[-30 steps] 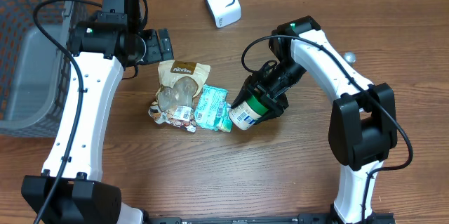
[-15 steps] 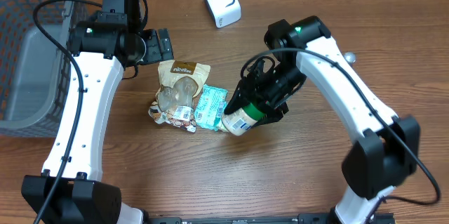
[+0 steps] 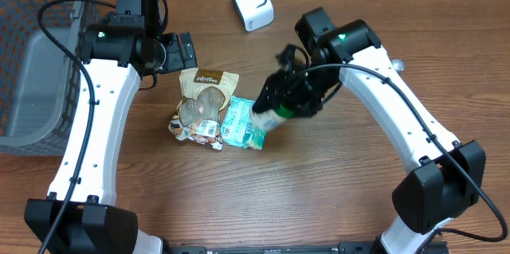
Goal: Scan the item barcode
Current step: 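Carry the jar back to the white scanner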
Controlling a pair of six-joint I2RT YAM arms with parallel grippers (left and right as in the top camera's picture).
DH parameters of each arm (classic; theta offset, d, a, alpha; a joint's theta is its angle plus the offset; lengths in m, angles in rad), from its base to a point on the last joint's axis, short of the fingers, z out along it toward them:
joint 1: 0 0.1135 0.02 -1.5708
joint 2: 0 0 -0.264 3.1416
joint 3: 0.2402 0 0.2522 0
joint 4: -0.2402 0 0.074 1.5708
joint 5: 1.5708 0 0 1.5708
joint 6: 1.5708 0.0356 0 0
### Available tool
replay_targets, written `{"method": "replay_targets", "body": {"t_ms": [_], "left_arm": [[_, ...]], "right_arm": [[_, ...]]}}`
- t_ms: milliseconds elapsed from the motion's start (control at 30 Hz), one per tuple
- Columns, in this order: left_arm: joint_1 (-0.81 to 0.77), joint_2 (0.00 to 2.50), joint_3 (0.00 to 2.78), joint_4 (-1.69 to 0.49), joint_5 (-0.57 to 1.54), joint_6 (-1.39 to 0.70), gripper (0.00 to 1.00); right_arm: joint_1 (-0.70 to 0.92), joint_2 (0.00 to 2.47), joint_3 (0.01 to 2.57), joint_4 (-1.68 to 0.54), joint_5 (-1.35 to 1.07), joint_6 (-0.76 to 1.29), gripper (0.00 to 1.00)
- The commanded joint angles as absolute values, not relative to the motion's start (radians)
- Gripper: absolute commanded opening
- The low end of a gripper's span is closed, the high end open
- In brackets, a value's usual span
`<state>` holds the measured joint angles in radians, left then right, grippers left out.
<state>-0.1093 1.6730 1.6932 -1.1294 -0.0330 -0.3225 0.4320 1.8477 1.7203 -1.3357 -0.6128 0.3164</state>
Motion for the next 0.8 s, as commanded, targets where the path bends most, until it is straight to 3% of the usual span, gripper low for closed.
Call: {"method": "replay_targets", "body": {"t_ms": [0,233,433,767], "left_arm": [[-0.112,1.676,1.702,-1.125,-0.026,-0.329,1.00],[-0.112,1.676,1.702,-1.126,-0.026,-0.329,1.00],[-0.112,1.676,1.702,-1.126,-0.026,-0.329,1.00],[-0.112,1.676,1.702,-1.126,-0.026,-0.329,1.00]], "right_arm": [[0.424,1.830,1.739,-1.182,-0.329,0.312,0.07],[0.418,1.830,1.766,-0.803,-0.224,0.308,0.12],[0.419,1.843,1.765,-0.603,-0.115,0.309,0.05],[0.420,1.965,1.760,-0.337,-0.060,0.232,0.04]]}}
